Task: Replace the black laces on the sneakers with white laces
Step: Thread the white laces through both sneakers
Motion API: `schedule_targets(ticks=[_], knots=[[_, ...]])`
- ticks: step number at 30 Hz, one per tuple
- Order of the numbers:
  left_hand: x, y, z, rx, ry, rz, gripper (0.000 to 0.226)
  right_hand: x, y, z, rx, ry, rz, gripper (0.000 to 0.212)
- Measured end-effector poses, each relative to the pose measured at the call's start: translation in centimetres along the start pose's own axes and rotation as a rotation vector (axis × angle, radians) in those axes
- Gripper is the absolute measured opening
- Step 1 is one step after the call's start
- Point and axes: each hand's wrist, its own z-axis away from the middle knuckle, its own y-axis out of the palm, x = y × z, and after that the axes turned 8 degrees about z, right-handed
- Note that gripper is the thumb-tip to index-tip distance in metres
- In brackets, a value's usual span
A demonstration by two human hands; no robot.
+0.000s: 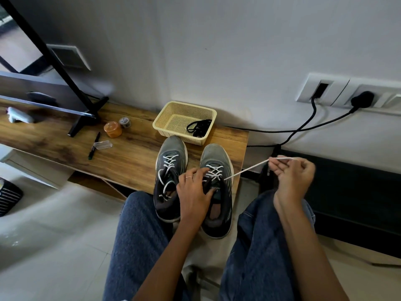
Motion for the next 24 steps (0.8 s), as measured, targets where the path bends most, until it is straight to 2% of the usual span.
schedule_targets(ticks=[5, 9, 12, 14, 17, 19, 22, 24], knots=[[-0.1, -0.1, 0.1, 0.047, -0.029, 0.112, 0.050, 2.0, -0.3, 0.2, -0.170, -0.253, -0.027, 0.021], [-0.1, 0.0, 0.3, 0.062, -0.097, 0.149, 0.042, 1.4, -0.1, 1.0, -0.227, -0.403, 0.150, 0.018], [-0.1, -0.1, 0.4, 0.065, -0.153, 0.170, 0.037, 0.4, -0.2, 1.5, -0.093, -0.458, 0.662, 0.021], [-0.3, -0.1, 0.6, 0.060, -0.152, 0.160, 0.033, -0.9, 0.1, 1.9, 0.064, -0.475, 0.971, 0.020], [-0.6, -0.1, 0.5, 0.040, -0.141, 0.129, 0.032, -2.7, 1.8, 3.5, 0.450, -0.477, 1.099, 0.012], [-0.5, -0.1, 0.5, 0.047, -0.137, 0.119, 0.031, -4.2, 3.0, 4.2, 0.630, -0.512, 1.167, 0.013], [-0.7, -0.2, 0.5, 0.065, -0.156, 0.147, 0.031, -5.9, 4.2, 4.5, 0.760, -0.534, 1.336, 0.021], [-0.8, -0.2, 0.4, 0.071, -0.159, 0.150, 0.030, -6.5, 4.6, 4.4, 0.739, -0.578, 1.379, 0.021]])
